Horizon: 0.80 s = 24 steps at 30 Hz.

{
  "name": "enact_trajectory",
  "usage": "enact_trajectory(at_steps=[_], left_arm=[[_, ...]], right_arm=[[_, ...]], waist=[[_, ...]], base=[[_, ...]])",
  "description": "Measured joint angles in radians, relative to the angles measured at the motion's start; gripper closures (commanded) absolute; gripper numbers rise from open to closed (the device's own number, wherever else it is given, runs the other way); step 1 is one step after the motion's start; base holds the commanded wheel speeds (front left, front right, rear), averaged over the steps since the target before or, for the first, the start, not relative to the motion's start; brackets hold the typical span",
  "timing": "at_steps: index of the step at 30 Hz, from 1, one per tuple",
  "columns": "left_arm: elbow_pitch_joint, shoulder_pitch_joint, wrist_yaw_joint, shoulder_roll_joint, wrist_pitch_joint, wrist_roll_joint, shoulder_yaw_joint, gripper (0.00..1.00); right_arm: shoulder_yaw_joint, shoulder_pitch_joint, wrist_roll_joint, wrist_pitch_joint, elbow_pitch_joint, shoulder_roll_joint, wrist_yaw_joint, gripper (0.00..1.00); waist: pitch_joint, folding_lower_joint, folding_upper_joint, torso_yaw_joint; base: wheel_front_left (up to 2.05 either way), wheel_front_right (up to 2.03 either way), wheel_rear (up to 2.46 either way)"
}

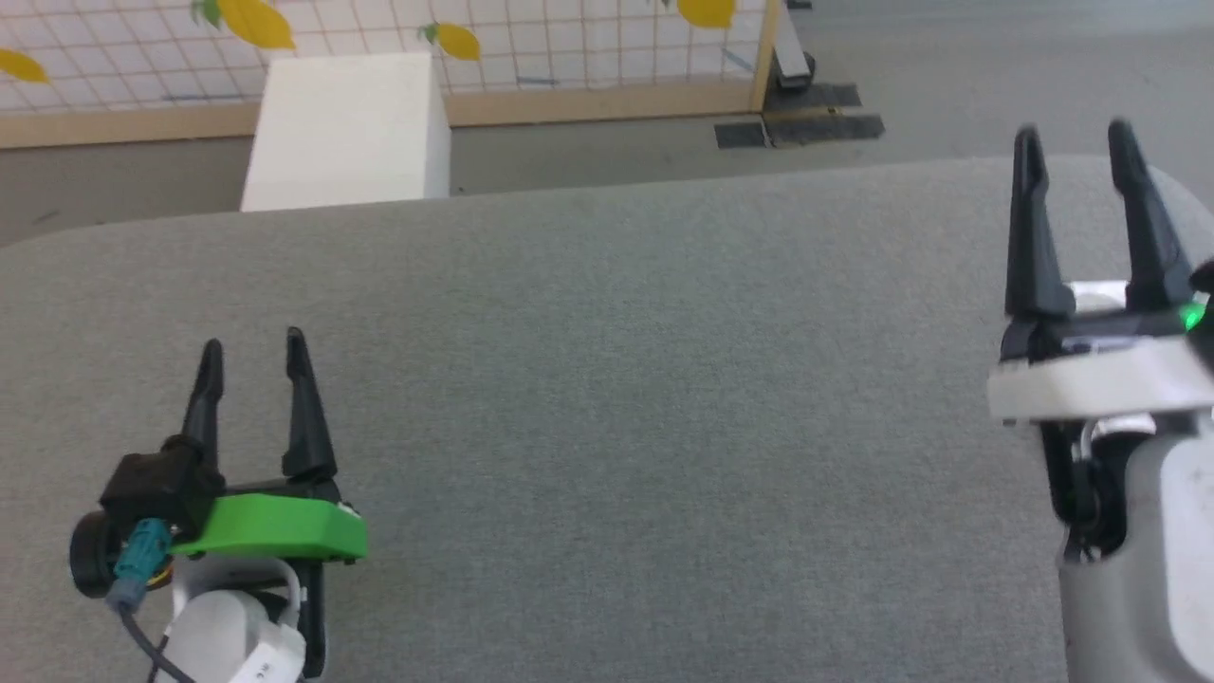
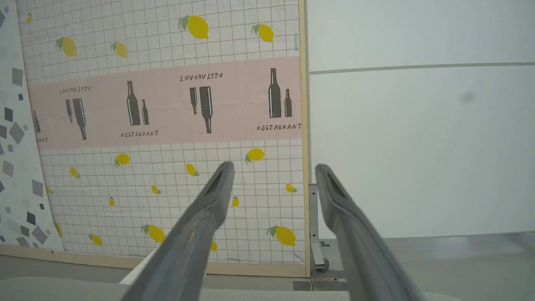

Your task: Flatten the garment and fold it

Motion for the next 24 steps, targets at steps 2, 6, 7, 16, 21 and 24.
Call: enact_trajectory(at_steps=[2, 6, 7, 16, 21, 24], left_arm=[[0.018, 0.0, 0.001, -0.005, -0.001, 0.0, -0.014, 0.0], [0.052, 0.0, 0.001, -0.006, -0.006, 0.009, -0.035, 0.0], [0.061, 0.0, 0.001, -0.006, -0.006, 0.012, -0.043, 0.0], [0.115, 0.018, -0.004, -0.01, -0.012, 0.054, -0.101, 0.0], [0.156, 0.04, -0.005, -0.014, -0.014, 0.053, -0.115, 0.0], [0.178, 0.046, -0.005, -0.017, -0.015, 0.049, -0.115, 0.0]], right_arm=[[0.004, 0.053, -0.009, -0.036, 0.007, 0.004, 0.0, 0.0], [0.016, 0.155, 0.056, -0.082, 0.064, 0.006, 0.0, 0.0], [0.021, 0.179, 0.071, -0.088, 0.08, 0.006, 0.0, 0.0], [0.049, 0.309, 0.098, -0.103, 0.156, 0.007, 0.0, 0.0], [0.044, 0.347, 0.094, -0.103, 0.163, 0.007, 0.0, 0.0], [0.047, 0.358, 0.098, -0.103, 0.167, 0.007, 0.0, 0.0]], waist=[[-0.018, 0.0, 0.0, 0.016], [-0.052, 0.0, 0.0, 0.045], [-0.06, 0.0, 0.0, 0.051], [-0.111, 0.0, 0.0, 0.09], [-0.127, 0.0, 0.0, 0.099], [-0.131, 0.0, 0.0, 0.097]], base=[[0.0, 0.0, 0.0], [0.0, 0.0, 0.0], [0.0, 0.0, 0.0], [0.0, 0.0, 0.0], [0.0, 0.0, 0.0], [0.0, 0.0, 0.0]])
